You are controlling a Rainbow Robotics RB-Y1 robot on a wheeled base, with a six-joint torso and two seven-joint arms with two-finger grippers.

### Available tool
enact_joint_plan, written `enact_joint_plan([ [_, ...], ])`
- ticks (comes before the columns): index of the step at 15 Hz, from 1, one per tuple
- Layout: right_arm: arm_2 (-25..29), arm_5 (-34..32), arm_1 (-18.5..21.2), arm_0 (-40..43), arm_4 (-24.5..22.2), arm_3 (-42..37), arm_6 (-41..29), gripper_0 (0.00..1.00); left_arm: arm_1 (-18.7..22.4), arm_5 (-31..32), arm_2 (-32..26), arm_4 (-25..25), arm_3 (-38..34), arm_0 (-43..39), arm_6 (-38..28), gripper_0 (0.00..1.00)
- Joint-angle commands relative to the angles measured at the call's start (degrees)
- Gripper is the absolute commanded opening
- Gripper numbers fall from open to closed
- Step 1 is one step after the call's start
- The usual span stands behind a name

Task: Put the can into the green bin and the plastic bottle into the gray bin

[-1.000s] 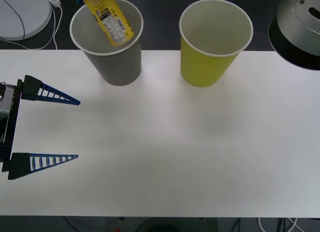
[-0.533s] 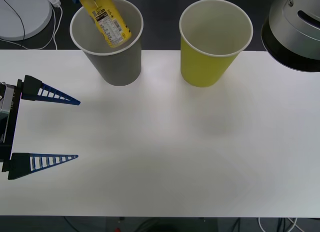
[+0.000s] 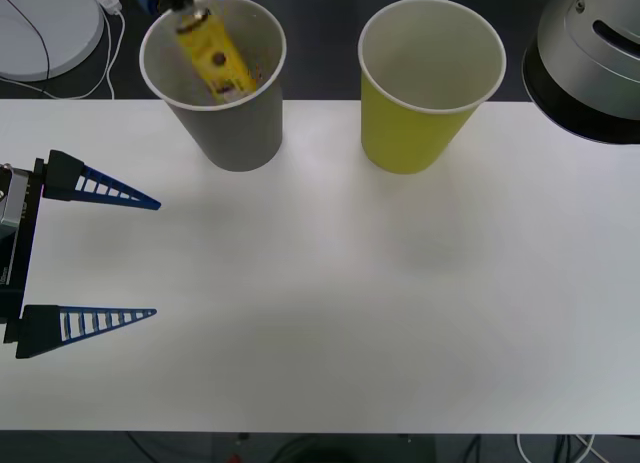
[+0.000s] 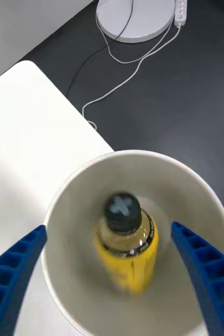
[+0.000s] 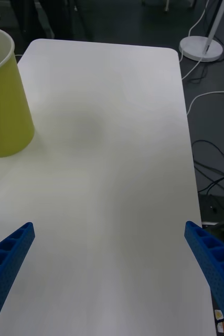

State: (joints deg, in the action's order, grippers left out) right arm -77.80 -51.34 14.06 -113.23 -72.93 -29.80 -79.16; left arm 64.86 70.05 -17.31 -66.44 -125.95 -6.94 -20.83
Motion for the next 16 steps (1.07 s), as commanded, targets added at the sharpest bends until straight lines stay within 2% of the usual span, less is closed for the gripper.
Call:
enact_joint_plan([
  [1,0.0,0.0,0.0,0.0,0.5,0.0,0.1,1.0,0.0,0.0,0.0,0.0,0.0,0.0,0.0,1.0],
  [5,0.0,0.0,0.3,0.0,1.1,0.0,0.1,1.0,0.0,0.0,0.0,0.0,0.0,0.0,0.0,1.0],
  [8,0.6,0.0,2.6,1.0,1.7,-2.6,0.4,1.0,0.0,0.0,0.0,0.0,0.0,0.0,0.0,1.0],
  [11,2.9,0.0,7.0,2.9,1.7,-8.3,2.0,1.0,0.0,0.0,0.0,0.0,0.0,0.0,0.0,1.0],
  [16,7.3,0.0,17.3,7.4,2.4,-21.3,6.1,1.0,0.0,0.0,0.0,0.0,0.0,0.0,0.0,1.0],
])
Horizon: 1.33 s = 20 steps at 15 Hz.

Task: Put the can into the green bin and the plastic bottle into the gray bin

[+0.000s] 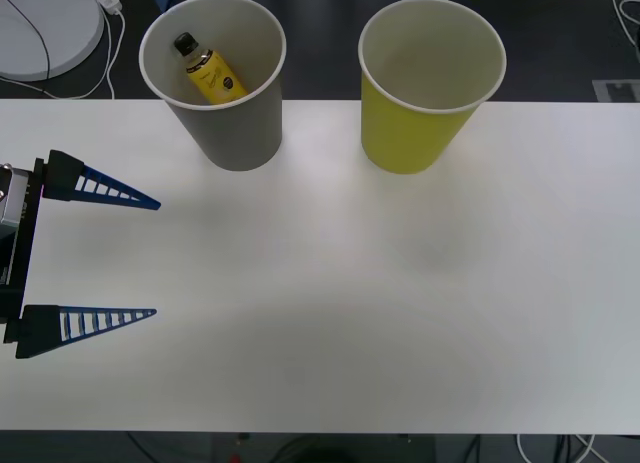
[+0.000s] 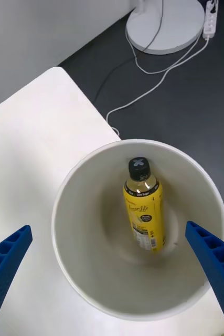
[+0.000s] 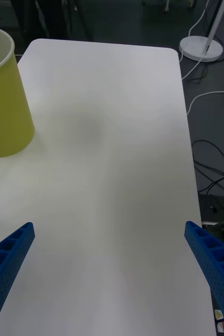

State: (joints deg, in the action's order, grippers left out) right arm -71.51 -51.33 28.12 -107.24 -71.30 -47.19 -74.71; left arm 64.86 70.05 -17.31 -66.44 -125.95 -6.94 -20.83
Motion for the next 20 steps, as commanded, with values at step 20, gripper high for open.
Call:
enact_joint_plan([
  [20,21.8,2.6,32.7,28.1,1.9,-45.4,11.4,1.0,0.0,0.0,0.0,0.0,0.0,0.0,0.0,1.0],
])
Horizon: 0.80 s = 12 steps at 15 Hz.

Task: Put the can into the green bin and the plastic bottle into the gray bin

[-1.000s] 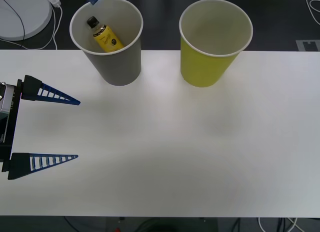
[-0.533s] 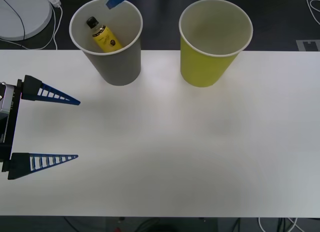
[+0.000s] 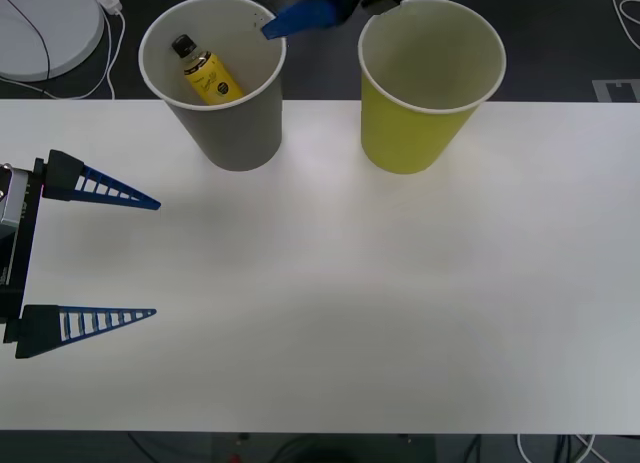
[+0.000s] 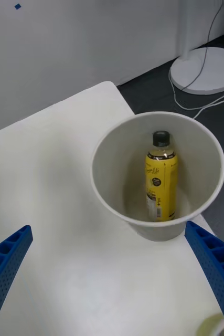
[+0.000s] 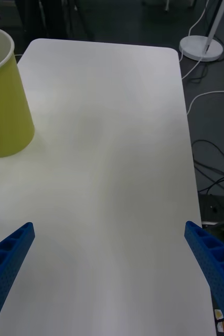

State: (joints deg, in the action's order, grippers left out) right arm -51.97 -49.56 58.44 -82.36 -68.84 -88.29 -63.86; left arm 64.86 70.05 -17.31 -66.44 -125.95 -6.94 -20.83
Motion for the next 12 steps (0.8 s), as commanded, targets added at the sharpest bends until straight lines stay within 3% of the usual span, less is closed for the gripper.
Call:
enact_joint_plan([
  [1,3.4,1.4,3.7,5.2,-0.9,-6.5,0.9,1.0,0.0,0.0,0.0,0.0,0.0,0.0,0.0,1.0],
  [6,13.2,2.2,8.6,19.0,-2.2,-16.5,8.0,1.0,0.0,0.0,0.0,0.0,0.0,0.0,0.0,1.0],
  [12,24.1,2.4,13.4,36.0,1.3,-25.3,21.4,1.0,0.0,0.0,0.0,0.0,0.0,0.0,0.0,1.0],
])
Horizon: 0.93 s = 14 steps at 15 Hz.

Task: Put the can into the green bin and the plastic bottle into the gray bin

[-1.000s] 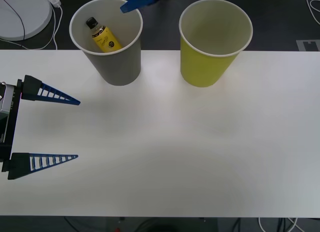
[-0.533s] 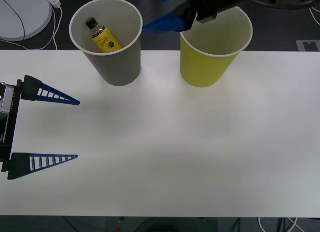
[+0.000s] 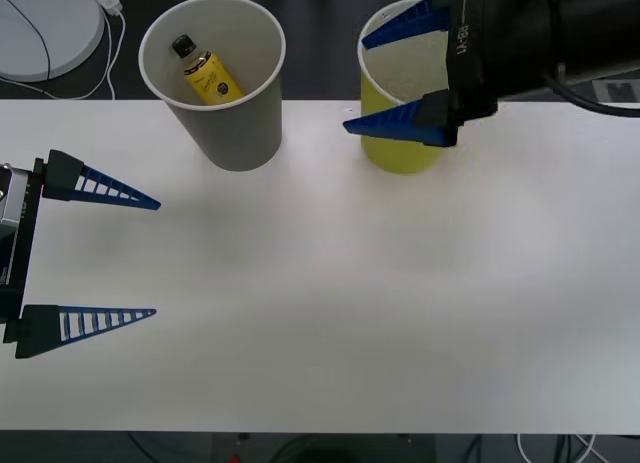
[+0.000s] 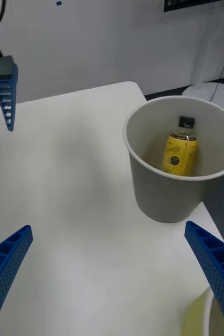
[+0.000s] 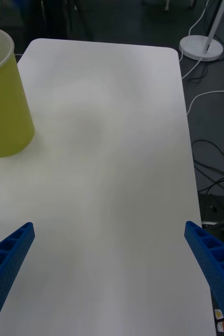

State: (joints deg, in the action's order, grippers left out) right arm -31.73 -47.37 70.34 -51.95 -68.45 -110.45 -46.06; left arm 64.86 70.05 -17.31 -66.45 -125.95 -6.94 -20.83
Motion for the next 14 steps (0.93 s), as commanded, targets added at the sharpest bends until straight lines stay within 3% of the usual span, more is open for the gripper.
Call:
enact_joint_plan([
  [1,6.6,0.2,2.1,8.9,0.9,-4.9,4.9,1.0,0.0,0.0,0.0,0.0,0.0,0.0,0.0,1.0],
  [6,22.2,-0.1,2.9,30.0,3.1,-12.4,15.7,1.0,0.0,0.0,0.0,0.0,0.0,0.0,0.0,1.0],
  [14,31.7,-7.6,2.6,47.9,15.7,-10.1,38.1,1.0,0.0,0.0,0.0,0.0,0.0,0.0,0.0,1.0],
])
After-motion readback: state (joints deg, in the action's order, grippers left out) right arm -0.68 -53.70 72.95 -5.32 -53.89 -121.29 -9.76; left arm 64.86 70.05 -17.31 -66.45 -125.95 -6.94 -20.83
